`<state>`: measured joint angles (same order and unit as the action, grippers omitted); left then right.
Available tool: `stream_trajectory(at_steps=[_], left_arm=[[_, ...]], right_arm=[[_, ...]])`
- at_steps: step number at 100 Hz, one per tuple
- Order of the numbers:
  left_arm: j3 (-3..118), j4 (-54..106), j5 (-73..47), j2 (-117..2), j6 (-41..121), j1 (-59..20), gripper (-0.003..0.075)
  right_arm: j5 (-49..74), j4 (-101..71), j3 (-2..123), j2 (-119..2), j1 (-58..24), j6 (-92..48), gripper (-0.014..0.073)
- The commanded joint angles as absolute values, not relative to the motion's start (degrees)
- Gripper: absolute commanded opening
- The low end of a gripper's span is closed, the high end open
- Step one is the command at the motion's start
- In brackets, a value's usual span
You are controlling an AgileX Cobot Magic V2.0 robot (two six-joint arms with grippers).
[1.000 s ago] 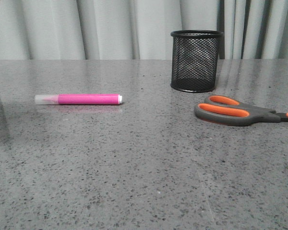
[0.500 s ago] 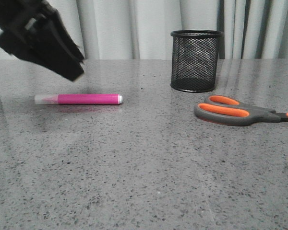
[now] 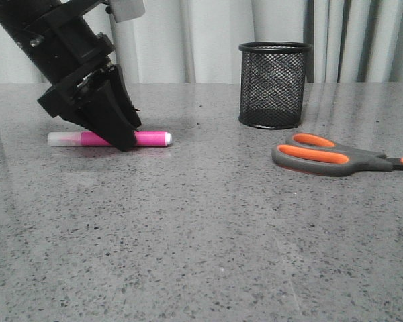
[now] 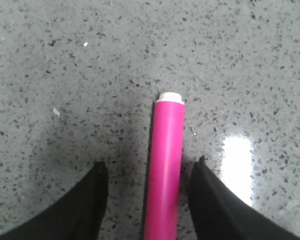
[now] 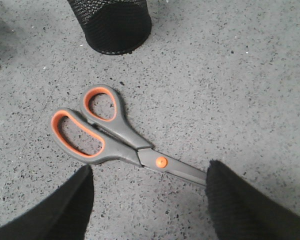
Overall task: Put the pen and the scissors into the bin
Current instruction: 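Lower the left gripper onto the pink marker and close it, then lift the marker and lower it upright into the black mesh cup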
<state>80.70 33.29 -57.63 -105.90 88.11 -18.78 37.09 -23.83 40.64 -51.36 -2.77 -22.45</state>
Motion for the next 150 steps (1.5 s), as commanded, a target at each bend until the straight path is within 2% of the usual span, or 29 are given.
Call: stream_trajectory(at_steps=[1, 15, 22, 32, 55, 66, 79, 99, 114, 150], left_arm=[[82.40, 33.99, -58.56, -103.64, 88.33, -19.24, 0.0342], [82.40, 33.22, -60.89, -103.92, 88.19, -19.24, 0.0260], [82.40, 32.95, -61.19, -103.92, 88.11, -19.24, 0.0165], [82.79, 32.54, -61.86, -103.92, 85.82, -19.24, -0.0021], [91.25, 35.69, -66.67, -102.25, 80.16, -19.24, -0.0019], [95.72, 48.62, -65.53, -100.22, 80.16, -19.24, -0.0019], [96.82, 73.28, -56.39, -100.27, 80.98, -21.02, -0.0019], [96.82, 90.33, -37.41, -104.16, 89.67, -28.32, -0.0019], [96.95, 104.52, -34.21, -108.94, 99.91, -31.57, -0.0019], [97.02, 105.93, -34.89, -113.64, 103.26, -32.76, -0.0019]], right_arm=[[34.58, -24.23, 42.76, -51.29, -2.47, -23.34, 0.0434], [34.58, -24.23, 42.76, -51.29, -2.47, -23.34, 0.0434], [34.58, -24.23, 42.76, -51.29, -2.47, -23.34, 0.0434], [34.58, -24.23, 42.76, -51.29, -2.47, -23.34, 0.0434], [34.72, -24.23, 42.76, -51.29, -2.47, -23.34, 0.0434], [34.89, -24.23, 42.76, -51.29, -2.47, -23.34, 0.0434], [34.89, -24.23, 42.76, -51.29, -2.47, -23.34, 0.0434], [35.90, -24.23, 42.76, -51.29, -2.47, -23.34, 0.0434], [36.05, -24.23, 42.76, -51.29, -2.47, -23.34, 0.0434], [36.26, -24.23, 42.76, -51.29, -2.47, -23.34, 0.0434]])
